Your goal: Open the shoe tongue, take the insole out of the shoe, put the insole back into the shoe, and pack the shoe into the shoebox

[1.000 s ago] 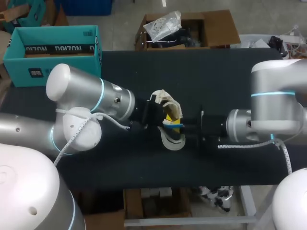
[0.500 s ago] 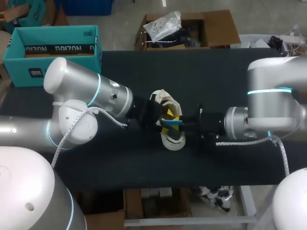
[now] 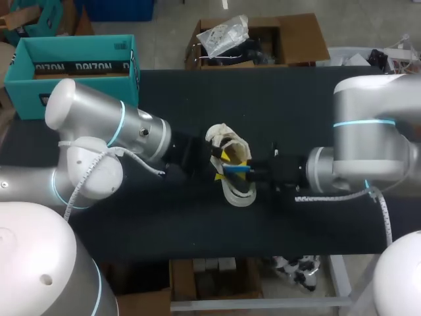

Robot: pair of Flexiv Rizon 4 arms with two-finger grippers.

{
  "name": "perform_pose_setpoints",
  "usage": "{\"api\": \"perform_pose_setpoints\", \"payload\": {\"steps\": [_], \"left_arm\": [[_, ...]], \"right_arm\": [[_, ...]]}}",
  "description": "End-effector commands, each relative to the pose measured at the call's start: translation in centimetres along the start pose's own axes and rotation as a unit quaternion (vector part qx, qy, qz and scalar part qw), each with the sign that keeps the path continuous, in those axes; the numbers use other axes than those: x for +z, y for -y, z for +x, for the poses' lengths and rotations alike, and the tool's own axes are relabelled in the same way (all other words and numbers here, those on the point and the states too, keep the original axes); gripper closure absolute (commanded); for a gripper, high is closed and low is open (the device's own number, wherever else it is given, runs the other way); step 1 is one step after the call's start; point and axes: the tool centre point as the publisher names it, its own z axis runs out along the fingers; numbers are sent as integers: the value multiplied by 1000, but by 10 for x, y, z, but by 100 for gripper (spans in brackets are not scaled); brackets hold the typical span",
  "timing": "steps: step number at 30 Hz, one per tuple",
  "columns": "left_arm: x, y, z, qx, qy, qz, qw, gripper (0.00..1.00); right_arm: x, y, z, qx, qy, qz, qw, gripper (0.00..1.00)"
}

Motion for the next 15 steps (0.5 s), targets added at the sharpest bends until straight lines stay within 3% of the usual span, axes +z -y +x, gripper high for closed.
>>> {"api": "perform_pose_setpoints", "payload": {"steps": [1,15], "left_arm": [[6,-2,3,0,0,1,1000,60],[-5,-1,7,0,4,-7,1000,64]], "right_arm": [[7,-3,7,5,13,-16,1000,100],[15,-29,15,21,15,-24,999,100]]}}
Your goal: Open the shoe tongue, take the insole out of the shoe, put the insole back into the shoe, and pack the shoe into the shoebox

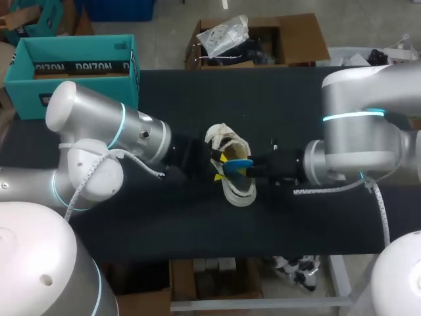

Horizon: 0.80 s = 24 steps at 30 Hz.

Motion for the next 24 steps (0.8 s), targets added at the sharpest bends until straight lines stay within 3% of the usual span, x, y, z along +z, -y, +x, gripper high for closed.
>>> {"api": "perform_pose_setpoints", "payload": {"steps": [1,3,8,14,17,20,24], "left_arm": [[-8,3,4,0,5,-1,1000,64],[-10,5,4,-4,11,8,1000,66],[-8,9,0,-11,20,20,1000,82],[0,12,0,-15,18,28,999,84],[4,12,0,-14,15,29,999,81],[8,12,-1,-15,13,30,999,67],[11,12,-2,-20,17,34,999,70]], "right_arm": [[8,-10,4,2,4,4,1000,100],[8,-10,2,2,4,7,1000,100],[5,-5,-3,-3,0,12,1000,100],[-1,4,-9,-11,-2,12,1000,100],[-2,6,-11,-10,-2,11,1000,100],[-2,7,-12,-10,-1,13,1000,100],[-2,10,-13,-12,2,14,1000,100]]}}
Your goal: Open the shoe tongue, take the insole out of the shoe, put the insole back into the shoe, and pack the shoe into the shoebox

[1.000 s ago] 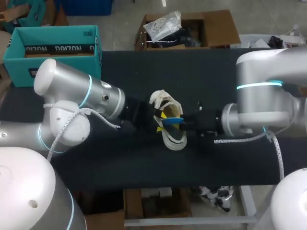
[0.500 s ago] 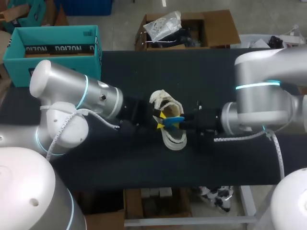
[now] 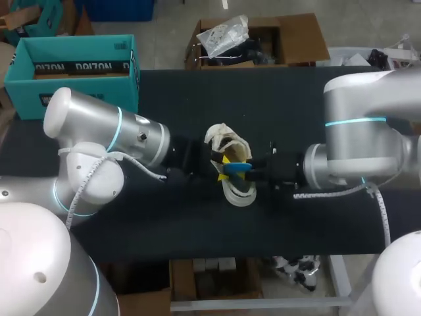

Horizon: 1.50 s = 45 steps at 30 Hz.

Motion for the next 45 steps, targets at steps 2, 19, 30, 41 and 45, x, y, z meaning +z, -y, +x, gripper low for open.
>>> {"api": "perform_pose_setpoints", "payload": {"steps": [2,19,30,41,45], "left_arm": [[8,-2,-3,-4,10,8,1000,81],[11,1,3,-1,4,21,1000,100],[16,-2,4,-8,-4,16,1000,28],[19,-2,1,-13,4,8,1000,76],[21,0,0,-10,10,3,1000,98]], "right_arm": [[0,1,-2,-1,1,1,1000,100],[-29,33,-16,1,6,-19,1000,62],[-25,24,-11,4,10,-18,1000,100],[-34,35,-11,-31,5,-30,999,100],[-36,36,-10,-48,5,-32,998,100]]}}
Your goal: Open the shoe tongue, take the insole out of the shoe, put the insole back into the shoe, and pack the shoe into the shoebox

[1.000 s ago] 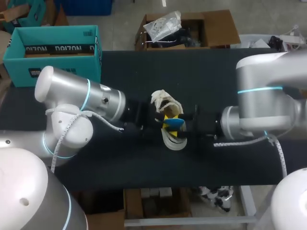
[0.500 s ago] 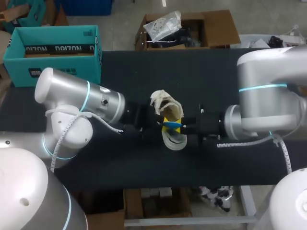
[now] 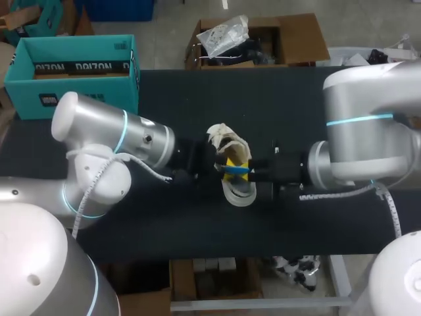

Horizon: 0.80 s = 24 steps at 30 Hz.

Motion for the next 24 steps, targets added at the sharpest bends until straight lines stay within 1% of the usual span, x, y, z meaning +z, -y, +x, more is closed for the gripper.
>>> {"api": "perform_pose_setpoints", "payload": {"steps": [1,3,4,5,6,8,10,12,20,24], "left_arm": [[5,3,2,1,7,-6,1000,97],[6,5,3,3,7,-8,1000,89],[6,5,3,4,8,-9,1000,82],[6,6,3,5,8,-10,1000,78],[6,6,4,6,9,-11,1000,76],[5,7,4,8,12,-17,1000,79],[7,6,3,8,14,-20,1000,95],[10,3,1,5,17,-27,999,100],[23,-8,-2,-6,18,-42,999,100],[26,-15,-6,-15,32,-49,998,100]], "right_arm": [[-5,3,0,-5,1,-7,1000,100],[-6,2,1,-9,1,-9,1000,100],[-7,2,1,-11,1,-11,1000,100],[-8,2,1,-15,1,-11,1000,100],[-8,2,1,-17,0,-11,1000,100],[-9,1,1,-19,-1,-13,1000,100],[-7,-5,2,-21,-1,-12,1000,100],[-4,-11,4,-19,0,-5,1000,100],[7,-26,11,-4,11,-1,1000,100],[8,-26,12,-4,12,3,1000,100]]}}
